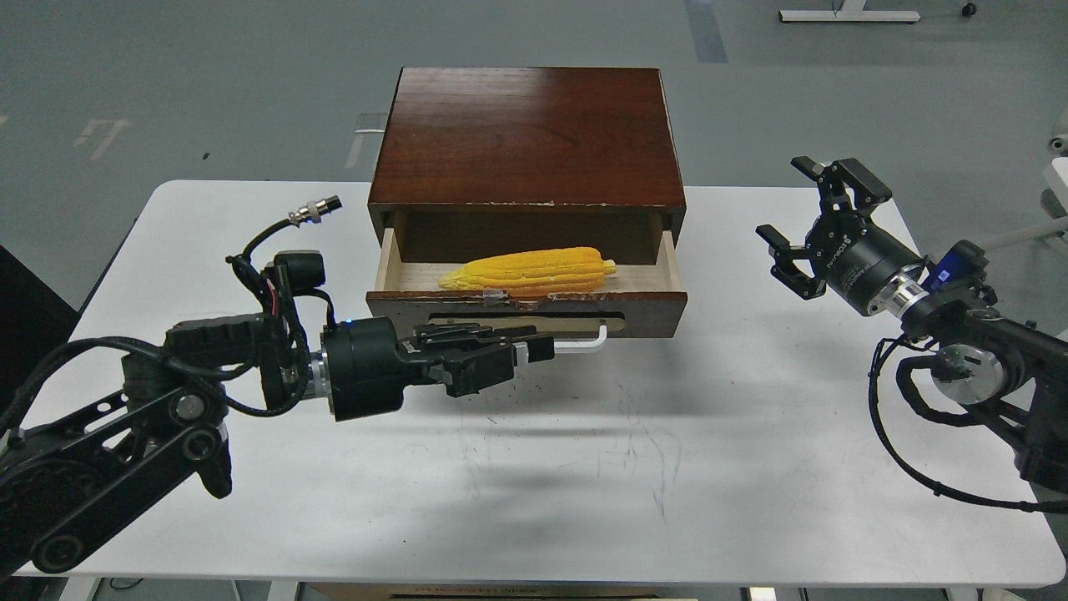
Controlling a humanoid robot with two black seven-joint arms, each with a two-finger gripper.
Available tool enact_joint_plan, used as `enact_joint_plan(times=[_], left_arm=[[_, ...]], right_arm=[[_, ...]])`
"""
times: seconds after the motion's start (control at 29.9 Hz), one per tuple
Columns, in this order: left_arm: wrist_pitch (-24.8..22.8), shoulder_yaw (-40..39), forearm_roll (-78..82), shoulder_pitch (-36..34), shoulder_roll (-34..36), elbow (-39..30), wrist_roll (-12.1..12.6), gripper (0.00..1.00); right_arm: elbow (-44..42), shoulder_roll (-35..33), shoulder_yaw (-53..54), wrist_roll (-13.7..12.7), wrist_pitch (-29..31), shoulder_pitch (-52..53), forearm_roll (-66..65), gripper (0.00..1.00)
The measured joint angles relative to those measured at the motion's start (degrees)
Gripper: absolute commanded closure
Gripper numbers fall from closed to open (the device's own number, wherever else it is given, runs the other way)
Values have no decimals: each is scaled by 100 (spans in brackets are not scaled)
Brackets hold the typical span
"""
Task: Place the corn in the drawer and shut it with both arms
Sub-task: 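Move the left gripper to the white drawer handle, then push the drawer handle with the left gripper toward the box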
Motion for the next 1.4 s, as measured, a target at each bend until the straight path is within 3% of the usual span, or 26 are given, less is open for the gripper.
enact_joint_plan(times=[0.27,0.57,0.84,1.4], left_arm=[[618,786,15,85,-8,325,184,100],[693,748,-171,173,-247,665,237,100],[963,730,-852,179,-365,970,503,100],[1072,600,-937,153,-537,1190,545,100]], right_arm=[[-9,9,74,0,8,-88,1,1],[0,-8,75,0,18,-158,-7,1],[1,-2,75,0,18,-165,-7,1],[8,0,69,0,18,-182,-7,1]])
